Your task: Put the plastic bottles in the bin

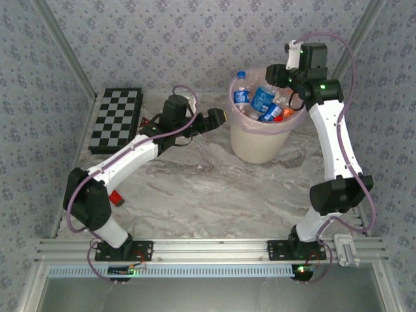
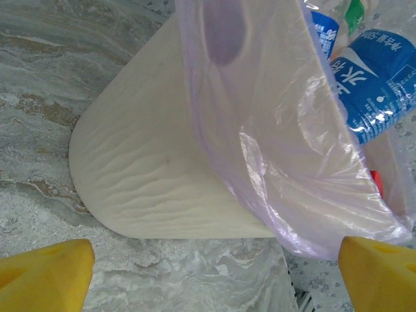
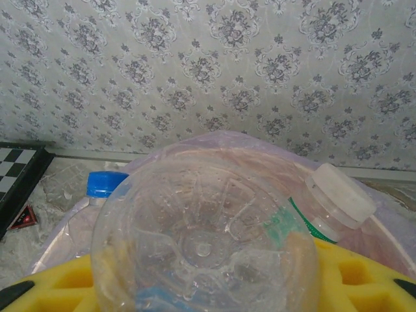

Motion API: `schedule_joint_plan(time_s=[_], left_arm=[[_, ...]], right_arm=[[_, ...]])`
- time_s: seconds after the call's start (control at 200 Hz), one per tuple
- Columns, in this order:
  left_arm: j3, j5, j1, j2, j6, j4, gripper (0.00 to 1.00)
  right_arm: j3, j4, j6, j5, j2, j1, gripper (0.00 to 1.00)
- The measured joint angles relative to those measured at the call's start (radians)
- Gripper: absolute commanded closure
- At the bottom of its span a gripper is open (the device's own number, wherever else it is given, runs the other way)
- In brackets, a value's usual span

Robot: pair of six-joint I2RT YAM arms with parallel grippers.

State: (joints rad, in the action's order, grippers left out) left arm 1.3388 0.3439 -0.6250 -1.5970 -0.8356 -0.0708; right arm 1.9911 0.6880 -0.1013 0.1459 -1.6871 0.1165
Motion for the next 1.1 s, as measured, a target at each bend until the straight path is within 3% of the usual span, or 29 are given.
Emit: schedule_joint_plan(time_s=[0.17, 0.345, 0.485, 0.58, 0.72, 0.915, 1.099], left_arm=[[0.002, 0.0, 0.0, -0.004, 0.0, 0.0, 0.04], [0.007, 0.0, 0.0, -0.01, 0.0, 0.0, 0.03], [0.009, 0.0, 0.0, -0.01, 0.008, -0.002, 0.03], [0.012, 0.0, 0.0, -0.01, 0.014, -0.005, 0.03], [0.016, 0.0, 0.0, -0.01, 0.024, -0.008, 0.03], [0.016, -0.004, 0.001, -0.01, 0.033, -0.016, 0.03], [0.016, -0.016, 0.002, -0.01, 0.034, -0.016, 0.03]], right_arm=[[-0.076, -0.019, -0.05, 0.027, 0.0, -0.004, 0.66], [-0.089, 0.008, -0.075, 0.045, -0.004, 0.005, 0.41], [0.005, 0.105, -0.065, 0.026, -0.013, 0.004, 0.18], [0.101, 0.171, -0.031, -0.014, -0.02, 0.0, 0.08], [0.204, 0.233, -0.002, -0.061, -0.02, -0.026, 0.12], [0.222, 0.266, -0.008, -0.072, -0.029, -0.072, 0.36], [0.177, 0.246, -0.019, -0.076, -0.048, -0.036, 0.43]])
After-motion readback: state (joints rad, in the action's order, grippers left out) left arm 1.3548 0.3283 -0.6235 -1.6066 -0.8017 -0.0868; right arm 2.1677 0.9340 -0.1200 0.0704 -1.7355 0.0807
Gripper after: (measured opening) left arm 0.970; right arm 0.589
